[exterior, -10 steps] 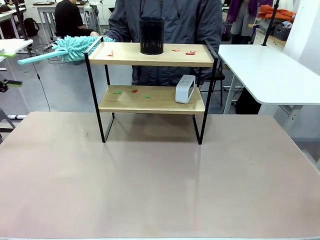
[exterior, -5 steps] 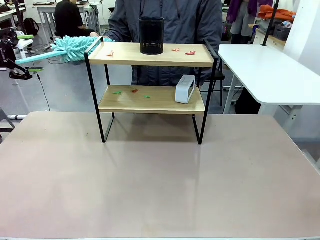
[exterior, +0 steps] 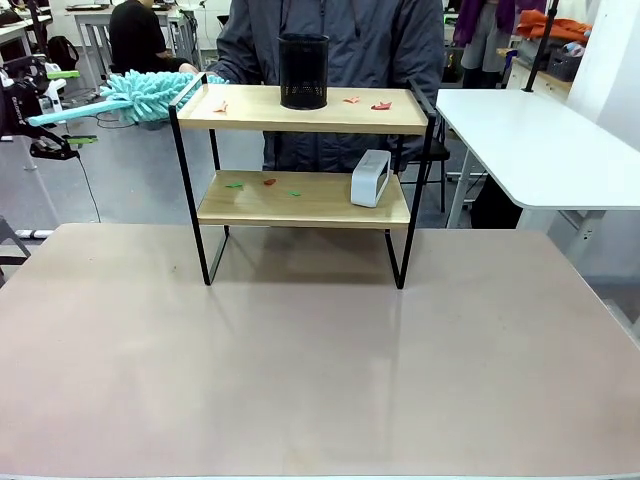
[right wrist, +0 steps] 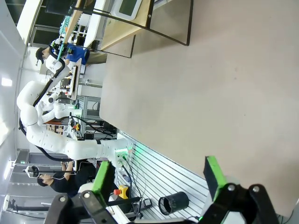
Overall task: Clean the shelf.
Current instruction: Pick up the Duster from the human.
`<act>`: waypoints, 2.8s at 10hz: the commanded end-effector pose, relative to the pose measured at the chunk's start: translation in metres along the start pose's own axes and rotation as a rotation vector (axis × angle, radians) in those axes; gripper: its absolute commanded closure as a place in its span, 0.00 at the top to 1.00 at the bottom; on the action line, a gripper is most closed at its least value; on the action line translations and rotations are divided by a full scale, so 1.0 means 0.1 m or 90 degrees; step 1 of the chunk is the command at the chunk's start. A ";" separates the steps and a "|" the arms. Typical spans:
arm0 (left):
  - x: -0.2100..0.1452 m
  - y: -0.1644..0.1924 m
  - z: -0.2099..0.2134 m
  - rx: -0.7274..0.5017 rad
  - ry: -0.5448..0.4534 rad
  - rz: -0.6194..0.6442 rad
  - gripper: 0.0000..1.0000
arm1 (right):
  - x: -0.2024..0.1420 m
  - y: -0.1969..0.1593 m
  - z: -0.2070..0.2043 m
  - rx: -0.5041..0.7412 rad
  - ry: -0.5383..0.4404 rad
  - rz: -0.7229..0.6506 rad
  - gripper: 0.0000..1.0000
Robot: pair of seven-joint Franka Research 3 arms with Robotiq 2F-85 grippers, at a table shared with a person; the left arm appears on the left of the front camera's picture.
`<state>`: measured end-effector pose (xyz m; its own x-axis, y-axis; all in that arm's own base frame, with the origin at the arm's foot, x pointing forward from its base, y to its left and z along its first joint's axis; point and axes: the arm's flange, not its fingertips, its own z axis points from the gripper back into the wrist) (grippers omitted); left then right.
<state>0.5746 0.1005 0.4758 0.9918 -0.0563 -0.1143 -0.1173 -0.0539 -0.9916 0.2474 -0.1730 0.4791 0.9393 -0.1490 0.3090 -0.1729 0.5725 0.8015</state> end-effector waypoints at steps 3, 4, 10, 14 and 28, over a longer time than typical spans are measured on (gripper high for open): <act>-0.06 -0.05 -0.04 0.015 -0.043 -0.017 1.00 | 0.03 0.02 0.01 0.012 -0.007 0.016 1.00; -0.06 -0.06 -0.06 0.015 -0.031 -0.016 1.00 | 0.03 0.02 0.01 0.012 -0.007 0.016 1.00; -0.07 -0.01 -0.09 0.034 -0.022 -0.021 0.00 | 0.03 0.02 0.01 0.012 -0.007 0.016 1.00; -0.06 0.02 -0.10 0.035 -0.019 -0.020 0.00 | 0.03 0.02 0.01 0.012 -0.007 0.016 1.00; -2.95 -0.50 0.91 0.413 -0.113 -0.460 0.00 | 0.03 0.02 0.01 0.012 -0.007 0.016 1.00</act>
<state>0.3162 0.2253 0.5699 0.8465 -0.1104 0.5208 0.4992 0.5048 -0.7043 0.2477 -0.1728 0.4797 0.9395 -0.1470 0.3094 -0.1735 0.5744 0.8000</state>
